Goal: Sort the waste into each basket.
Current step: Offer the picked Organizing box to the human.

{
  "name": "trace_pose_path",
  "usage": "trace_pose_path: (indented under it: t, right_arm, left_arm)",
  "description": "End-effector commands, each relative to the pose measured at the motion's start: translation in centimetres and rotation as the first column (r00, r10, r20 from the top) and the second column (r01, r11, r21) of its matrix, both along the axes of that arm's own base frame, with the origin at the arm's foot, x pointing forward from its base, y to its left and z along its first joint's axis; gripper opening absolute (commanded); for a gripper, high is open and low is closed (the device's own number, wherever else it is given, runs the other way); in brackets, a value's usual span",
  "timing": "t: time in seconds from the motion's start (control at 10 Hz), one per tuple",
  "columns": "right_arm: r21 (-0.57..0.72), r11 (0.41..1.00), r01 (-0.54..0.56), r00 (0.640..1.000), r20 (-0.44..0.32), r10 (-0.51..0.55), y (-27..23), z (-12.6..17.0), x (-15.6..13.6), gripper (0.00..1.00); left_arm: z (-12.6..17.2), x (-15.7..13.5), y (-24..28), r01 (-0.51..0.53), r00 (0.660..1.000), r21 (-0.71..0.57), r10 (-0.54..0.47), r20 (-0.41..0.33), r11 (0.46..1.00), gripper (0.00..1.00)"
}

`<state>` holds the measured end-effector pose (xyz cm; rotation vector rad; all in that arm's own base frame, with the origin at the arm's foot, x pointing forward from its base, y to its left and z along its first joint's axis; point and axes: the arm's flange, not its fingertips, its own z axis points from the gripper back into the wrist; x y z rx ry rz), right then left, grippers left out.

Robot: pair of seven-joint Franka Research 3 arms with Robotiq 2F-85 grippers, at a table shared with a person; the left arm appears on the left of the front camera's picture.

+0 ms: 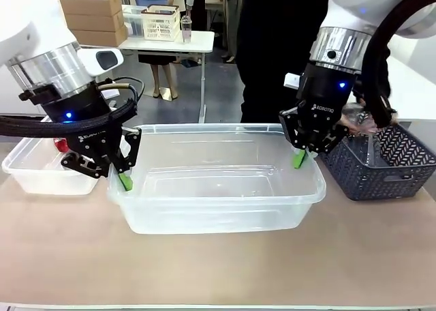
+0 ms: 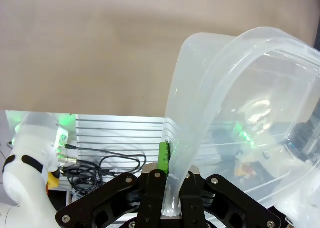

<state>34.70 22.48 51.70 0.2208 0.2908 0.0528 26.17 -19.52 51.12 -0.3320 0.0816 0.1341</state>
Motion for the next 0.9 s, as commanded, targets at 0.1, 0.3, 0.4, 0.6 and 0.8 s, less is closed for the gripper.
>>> trace_pose_path:
  t: [0.1, 0.3, 0.4, 0.6, 0.8]
  right_arm:
    - [-0.011, 1.0, 0.003, 1.0, -0.012, -0.003, -0.62, 0.2, 0.02, 0.0]
    - [-0.011, 1.0, 0.003, 1.0, -0.012, -0.003, -0.62, 0.2, 0.02, 0.0]
    - [-0.011, 1.0, 0.003, 1.0, -0.012, -0.003, -0.62, 0.2, 0.02, 0.0]
    - [-0.011, 1.0, 0.003, 1.0, -0.012, -0.003, -0.62, 0.2, 0.02, 0.0]
    - [-0.011, 1.0, 0.003, 1.0, -0.012, -0.003, -0.62, 0.2, 0.02, 0.0]
  left_arm:
    - [0.39, 0.19, 0.8, -0.047, 0.999, -0.008, 0.047, 0.008, 0.999, 0.0]
    - [0.39, 0.19, 0.8, -0.047, 0.999, -0.008, 0.047, 0.008, 0.999, 0.0]
    - [0.39, 0.19, 0.8, -0.047, 0.999, -0.008, 0.047, 0.008, 0.999, 0.0]
    - [0.39, 0.19, 0.8, -0.047, 0.999, -0.008, 0.047, 0.008, 0.999, 0.0]
    - [0.39, 0.19, 0.8, -0.047, 0.999, -0.008, 0.047, 0.008, 0.999, 0.0]
